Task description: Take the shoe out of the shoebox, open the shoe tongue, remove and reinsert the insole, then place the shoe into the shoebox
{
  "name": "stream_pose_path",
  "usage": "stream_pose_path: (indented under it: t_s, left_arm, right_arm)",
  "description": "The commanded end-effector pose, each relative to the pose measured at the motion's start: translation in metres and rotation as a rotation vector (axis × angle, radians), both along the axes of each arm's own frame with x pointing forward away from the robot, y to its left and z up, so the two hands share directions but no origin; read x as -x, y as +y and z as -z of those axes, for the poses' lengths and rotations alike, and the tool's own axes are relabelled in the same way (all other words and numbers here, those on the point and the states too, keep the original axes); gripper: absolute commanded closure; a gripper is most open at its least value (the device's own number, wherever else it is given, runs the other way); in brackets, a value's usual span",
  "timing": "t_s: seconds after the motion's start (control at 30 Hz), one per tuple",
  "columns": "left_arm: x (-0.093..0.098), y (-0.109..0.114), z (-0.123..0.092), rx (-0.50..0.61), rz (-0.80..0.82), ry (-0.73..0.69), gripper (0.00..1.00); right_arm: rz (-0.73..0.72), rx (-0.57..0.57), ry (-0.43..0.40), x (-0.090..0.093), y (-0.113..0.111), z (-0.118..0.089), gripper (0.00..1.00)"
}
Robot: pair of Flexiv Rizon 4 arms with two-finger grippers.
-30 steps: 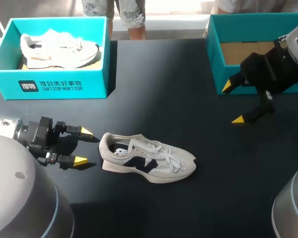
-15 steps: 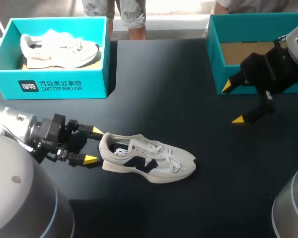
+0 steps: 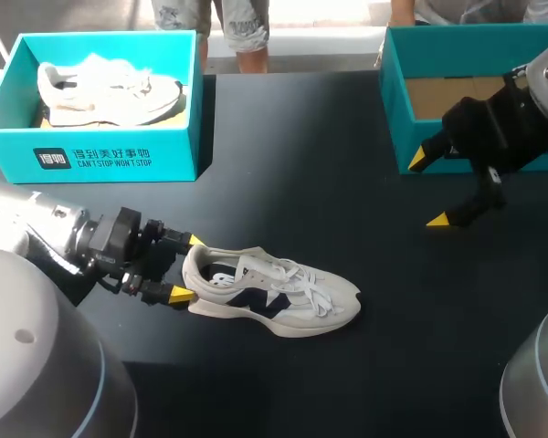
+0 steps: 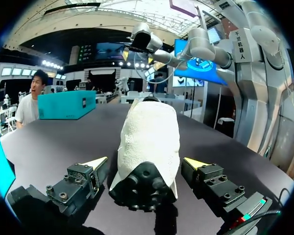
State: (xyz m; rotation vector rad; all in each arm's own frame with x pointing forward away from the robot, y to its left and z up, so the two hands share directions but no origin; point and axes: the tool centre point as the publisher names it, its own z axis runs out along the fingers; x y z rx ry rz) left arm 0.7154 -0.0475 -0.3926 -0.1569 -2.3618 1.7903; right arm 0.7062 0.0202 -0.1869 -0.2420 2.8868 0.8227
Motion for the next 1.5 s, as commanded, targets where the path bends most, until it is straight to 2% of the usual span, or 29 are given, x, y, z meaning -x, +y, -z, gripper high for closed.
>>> stream_pose_path:
  t_s: [0.03,0.2,0.37,0.4,0.43,0.47,0.5,0.63,0.9,1.13,1.33,1.5]
  left_arm:
    - [0.005,-0.005,0.005,0.006,0.008,0.008,0.0]
    - [0.009,-0.009,0.011,0.01,-0.005,0.016,0.0]
    - [0.005,-0.012,0.013,0.004,-0.024,0.001,0.0]
    - [0.004,-0.012,0.012,0.007,-0.03,-0.003,0.51]
    - [0.004,-0.013,0.012,0.004,-0.026,-0.003,0.65]
    - [0.003,-0.013,0.012,0.003,-0.027,-0.003,0.86]
    - [0.004,-0.013,0.012,0.002,-0.027,-0.004,1.0]
    - [0.007,-0.012,0.011,-0.003,-0.03,-0.012,1.0]
    - [0.008,-0.004,0.006,0.029,-0.14,-0.041,1.0]
    - [0.001,0.002,0.004,0.049,-0.255,-0.049,1.0]
    - [-0.005,-0.001,0.006,0.052,-0.301,-0.042,1.0]
    - [-0.01,-0.012,0.006,0.052,-0.297,-0.034,1.0]
  right_arm:
    - [-0.001,0.002,0.002,-0.001,0.001,0.001,0.0]
    - [-0.001,0.002,0.002,-0.001,0.001,0.001,0.0]
    - [-0.001,0.002,0.002,-0.001,0.001,0.001,0.0]
    - [-0.001,0.002,0.002,-0.001,0.001,0.001,0.0]
    - [-0.001,0.002,0.002,-0.001,0.001,0.001,0.0]
    - [-0.001,0.002,0.002,-0.001,0.001,0.001,0.0]
    - [-0.001,0.002,0.002,-0.001,0.001,0.001,0.0]
    - [-0.001,0.002,0.002,-0.001,0.001,0.001,0.0]
    - [-0.001,0.002,0.002,-0.001,0.001,0.001,0.0]
    - [-0.001,0.002,0.002,-0.001,0.001,0.001,0.0]
    - [-0.001,0.002,0.002,-0.001,0.001,0.001,0.0]
    - [-0.001,0.002,0.002,-0.001,0.001,0.001,0.0]
